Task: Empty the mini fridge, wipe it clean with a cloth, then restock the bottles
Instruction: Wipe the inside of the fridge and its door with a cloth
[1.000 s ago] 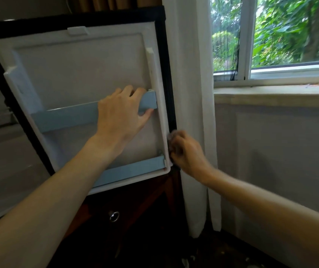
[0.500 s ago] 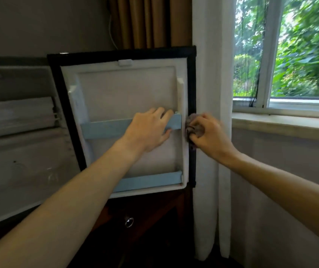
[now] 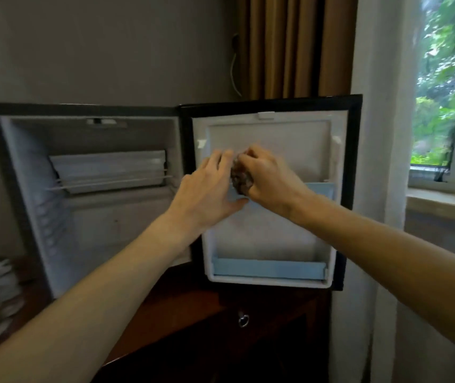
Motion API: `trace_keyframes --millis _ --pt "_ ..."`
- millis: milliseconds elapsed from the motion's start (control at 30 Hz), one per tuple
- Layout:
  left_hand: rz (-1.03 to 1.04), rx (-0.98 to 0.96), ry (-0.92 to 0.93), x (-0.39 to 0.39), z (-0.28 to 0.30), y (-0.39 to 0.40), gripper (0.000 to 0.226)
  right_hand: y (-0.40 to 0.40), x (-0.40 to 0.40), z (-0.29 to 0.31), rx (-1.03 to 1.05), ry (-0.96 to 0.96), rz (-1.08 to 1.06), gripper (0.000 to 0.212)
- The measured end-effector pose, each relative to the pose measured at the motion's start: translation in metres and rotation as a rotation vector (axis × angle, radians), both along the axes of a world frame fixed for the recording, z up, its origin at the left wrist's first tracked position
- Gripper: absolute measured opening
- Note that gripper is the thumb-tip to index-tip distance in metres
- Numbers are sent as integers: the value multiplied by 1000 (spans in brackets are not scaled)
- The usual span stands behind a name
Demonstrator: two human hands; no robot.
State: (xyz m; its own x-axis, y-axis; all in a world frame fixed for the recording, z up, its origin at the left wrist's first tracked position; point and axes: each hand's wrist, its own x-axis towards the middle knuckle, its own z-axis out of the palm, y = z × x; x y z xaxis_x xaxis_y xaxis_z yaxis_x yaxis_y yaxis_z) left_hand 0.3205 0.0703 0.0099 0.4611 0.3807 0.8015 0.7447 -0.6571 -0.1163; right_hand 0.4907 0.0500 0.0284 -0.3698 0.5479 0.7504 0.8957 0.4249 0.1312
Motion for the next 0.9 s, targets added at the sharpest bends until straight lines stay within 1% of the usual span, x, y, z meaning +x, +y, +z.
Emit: trace_keyframes --millis 67,133,233,300,367,433,500,600,667,767,900 --pt "-8 -39 -60 -26 -12 1 84 7 -37 -6 -41 -1 31 39" --pt "8 -84 -119 -48 -21 2 76 11 -72 -11 -68 22 96 47" --pt "29 -84 -210 -76 -26 8 44 16 -110 -11 -120 42 182 41" --pt "64 -80 -223 -91 -25 17 34 17 -119 -7 -127 23 223 42" --pt "102 -62 -190 -104 -23 29 39 15 -109 -1 -102 -43 195 49" --pt "167 -40 -147 -112 -22 41 53 15 -81 5 -64 -121 83 59" --pt "241 3 -109 -116 -21 49 63 18 -43 9 -31 -163 -65 63" --pt "256 76 -83 -116 -17 56 67 23 4 3 -37 -210 -268 58" --pt "246 99 -68 -114 -12 60 66 29 18 -11 -50 -226 -339 50" --pt "207 77 -48 -110 -3 68 65 42 20 -34 -39 -231 -360 40" --pt "112 100 -57 -106 17 78 55 53 18 -48 112 -194 -353 32"
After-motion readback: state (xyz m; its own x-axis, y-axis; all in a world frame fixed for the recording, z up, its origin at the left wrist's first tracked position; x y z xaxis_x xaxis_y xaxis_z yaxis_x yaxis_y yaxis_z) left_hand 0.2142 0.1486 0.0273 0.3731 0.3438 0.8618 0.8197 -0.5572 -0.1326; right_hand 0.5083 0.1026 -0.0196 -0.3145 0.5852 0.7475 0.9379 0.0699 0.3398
